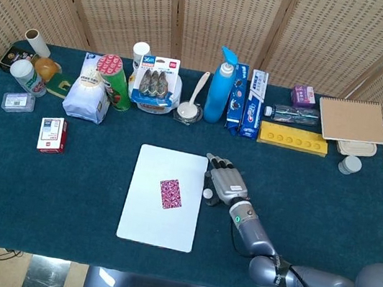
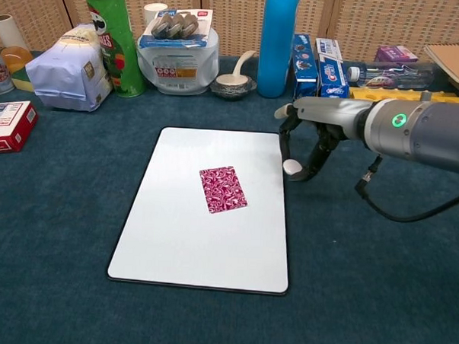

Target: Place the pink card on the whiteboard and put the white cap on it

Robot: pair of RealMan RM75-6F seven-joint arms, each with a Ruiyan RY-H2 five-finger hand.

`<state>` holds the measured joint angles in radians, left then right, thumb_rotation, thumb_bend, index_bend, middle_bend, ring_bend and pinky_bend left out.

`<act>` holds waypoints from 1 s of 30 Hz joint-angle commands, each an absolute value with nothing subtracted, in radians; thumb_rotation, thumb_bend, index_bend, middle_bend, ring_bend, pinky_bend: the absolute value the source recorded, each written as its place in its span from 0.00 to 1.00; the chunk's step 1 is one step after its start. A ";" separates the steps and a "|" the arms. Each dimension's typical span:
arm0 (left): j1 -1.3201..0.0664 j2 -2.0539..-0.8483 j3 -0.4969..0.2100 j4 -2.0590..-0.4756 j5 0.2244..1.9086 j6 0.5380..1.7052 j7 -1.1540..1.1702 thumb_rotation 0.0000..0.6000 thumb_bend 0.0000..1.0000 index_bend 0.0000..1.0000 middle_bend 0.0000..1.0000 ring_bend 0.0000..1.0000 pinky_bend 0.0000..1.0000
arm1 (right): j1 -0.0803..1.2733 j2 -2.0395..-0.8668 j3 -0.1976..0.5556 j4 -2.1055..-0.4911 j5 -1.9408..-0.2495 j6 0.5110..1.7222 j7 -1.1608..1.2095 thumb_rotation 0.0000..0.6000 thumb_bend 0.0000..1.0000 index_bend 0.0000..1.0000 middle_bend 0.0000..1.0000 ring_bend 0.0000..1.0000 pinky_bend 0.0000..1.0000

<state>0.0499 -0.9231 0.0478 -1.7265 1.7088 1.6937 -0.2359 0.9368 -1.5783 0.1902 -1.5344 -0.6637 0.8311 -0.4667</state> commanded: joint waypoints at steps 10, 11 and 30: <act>0.064 -0.913 0.051 -1.698 1.715 1.731 -0.306 1.00 0.04 0.00 0.00 0.00 0.05 | 1.081 -1.711 0.262 -1.566 -0.461 0.893 -0.571 1.00 0.33 0.54 0.01 0.00 0.08; 0.066 -0.911 0.052 -1.691 1.718 1.735 -0.319 1.00 0.04 0.00 0.00 0.00 0.05 | 1.094 -1.733 0.261 -1.544 -0.444 0.895 -0.581 1.00 0.33 0.54 0.01 0.00 0.08; 0.050 -0.896 0.052 -1.656 1.718 1.723 -0.391 1.00 0.04 0.00 0.00 0.00 0.05 | 1.158 -1.851 0.267 -1.408 -0.370 0.907 -0.621 1.00 0.33 0.54 0.01 0.00 0.09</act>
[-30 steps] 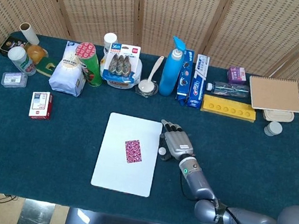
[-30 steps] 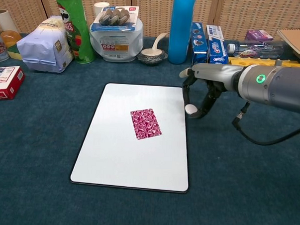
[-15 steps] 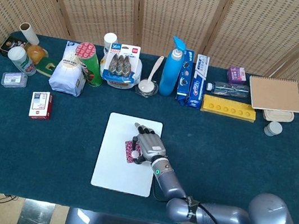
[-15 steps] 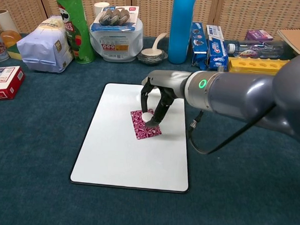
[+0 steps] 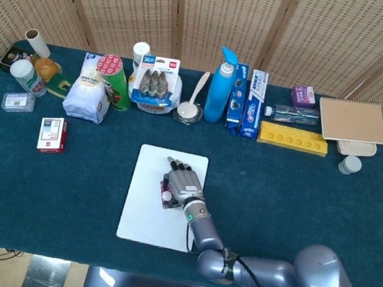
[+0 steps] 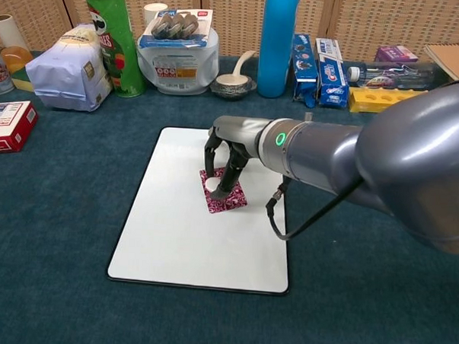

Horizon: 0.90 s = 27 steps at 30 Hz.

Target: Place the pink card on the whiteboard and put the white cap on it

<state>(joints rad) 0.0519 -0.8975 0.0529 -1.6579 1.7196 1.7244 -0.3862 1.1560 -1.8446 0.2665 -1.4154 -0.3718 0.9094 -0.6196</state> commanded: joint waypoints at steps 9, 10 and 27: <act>0.051 -0.892 0.051 -1.644 1.713 1.727 -0.413 1.00 0.04 0.00 0.00 0.00 0.05 | 1.155 -1.841 0.267 -1.418 -0.363 0.886 -0.622 1.00 0.33 0.19 0.00 0.00 0.09; 0.051 -0.892 0.052 -1.644 1.714 1.727 -0.412 1.00 0.04 0.00 0.00 0.00 0.05 | 1.151 -1.833 0.267 -1.429 -0.367 0.886 -0.619 1.00 0.33 0.17 0.00 0.00 0.09; 0.053 -0.907 0.056 -1.669 1.725 1.722 -0.339 1.00 0.04 0.00 0.00 0.00 0.05 | 0.942 -1.404 0.202 -1.825 -0.679 0.938 -0.461 1.00 0.33 0.16 0.00 0.00 0.09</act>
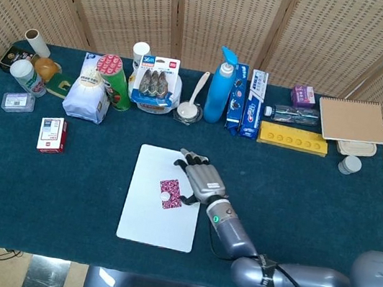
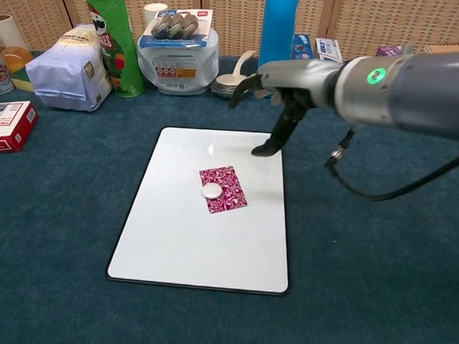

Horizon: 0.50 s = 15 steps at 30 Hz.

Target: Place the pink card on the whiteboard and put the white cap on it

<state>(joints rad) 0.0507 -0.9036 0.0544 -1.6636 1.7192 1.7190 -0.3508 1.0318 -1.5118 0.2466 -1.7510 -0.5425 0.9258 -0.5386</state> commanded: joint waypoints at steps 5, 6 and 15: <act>0.065 -0.918 0.062 -1.678 1.745 1.743 -0.305 1.00 0.04 0.00 0.00 0.00 0.05 | 0.809 -1.290 0.125 -1.825 -0.963 1.005 -0.343 1.00 0.26 0.16 0.00 0.00 0.09; 0.067 -0.921 0.064 -1.679 1.749 1.744 -0.297 1.00 0.04 0.00 0.00 0.00 0.05 | 0.782 -1.279 0.109 -1.807 -1.027 1.032 -0.320 1.00 0.21 0.16 0.00 0.00 0.09; 0.067 -0.935 0.068 -1.694 1.759 1.733 -0.238 1.00 0.04 0.00 0.00 0.00 0.05 | 0.587 -1.217 0.021 -1.632 -1.361 1.272 -0.089 1.00 0.00 0.09 0.00 0.00 0.01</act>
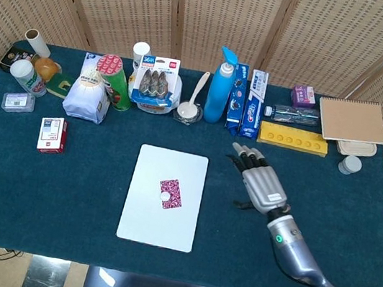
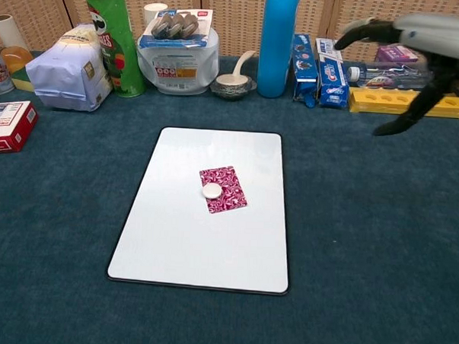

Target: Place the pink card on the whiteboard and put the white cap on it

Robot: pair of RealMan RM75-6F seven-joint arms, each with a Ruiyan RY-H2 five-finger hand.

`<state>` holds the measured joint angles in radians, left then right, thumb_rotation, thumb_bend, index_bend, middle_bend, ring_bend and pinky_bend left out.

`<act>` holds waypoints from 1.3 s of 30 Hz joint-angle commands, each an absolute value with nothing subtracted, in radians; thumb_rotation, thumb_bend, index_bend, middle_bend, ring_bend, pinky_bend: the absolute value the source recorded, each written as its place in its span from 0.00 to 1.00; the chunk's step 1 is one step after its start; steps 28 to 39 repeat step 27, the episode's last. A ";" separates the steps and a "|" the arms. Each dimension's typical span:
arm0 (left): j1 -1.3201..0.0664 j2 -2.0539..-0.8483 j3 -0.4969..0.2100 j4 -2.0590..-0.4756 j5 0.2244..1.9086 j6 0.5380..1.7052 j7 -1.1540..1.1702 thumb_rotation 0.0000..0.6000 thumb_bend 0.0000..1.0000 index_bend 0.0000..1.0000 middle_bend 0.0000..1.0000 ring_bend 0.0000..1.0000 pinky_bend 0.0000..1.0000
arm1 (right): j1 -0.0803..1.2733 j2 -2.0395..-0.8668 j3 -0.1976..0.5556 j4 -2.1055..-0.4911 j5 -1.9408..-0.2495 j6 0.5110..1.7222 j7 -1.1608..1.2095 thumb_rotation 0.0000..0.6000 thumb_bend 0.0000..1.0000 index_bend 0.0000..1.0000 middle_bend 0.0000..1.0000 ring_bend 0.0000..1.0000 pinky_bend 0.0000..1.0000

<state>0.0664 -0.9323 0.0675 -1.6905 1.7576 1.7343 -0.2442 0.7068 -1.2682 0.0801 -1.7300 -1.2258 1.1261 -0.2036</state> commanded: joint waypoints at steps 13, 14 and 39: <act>0.074 -0.936 0.069 -1.683 1.760 1.750 -0.255 1.00 0.04 0.00 0.00 0.00 0.05 | 0.334 -1.227 -0.046 -1.395 -1.464 1.528 0.043 1.00 0.00 0.09 0.00 0.00 0.00; 0.073 -0.936 0.068 -1.684 1.759 1.749 -0.254 1.00 0.04 0.00 0.00 0.00 0.05 | 0.324 -1.225 -0.048 -1.393 -1.468 1.536 0.054 1.00 0.01 0.09 0.00 0.00 0.00; 0.076 -0.938 0.058 -1.697 1.732 1.749 -0.247 1.00 0.04 0.00 0.00 0.00 0.05 | 0.225 -1.184 -0.067 -1.485 -1.564 1.618 0.075 1.00 0.01 0.08 0.00 0.00 0.00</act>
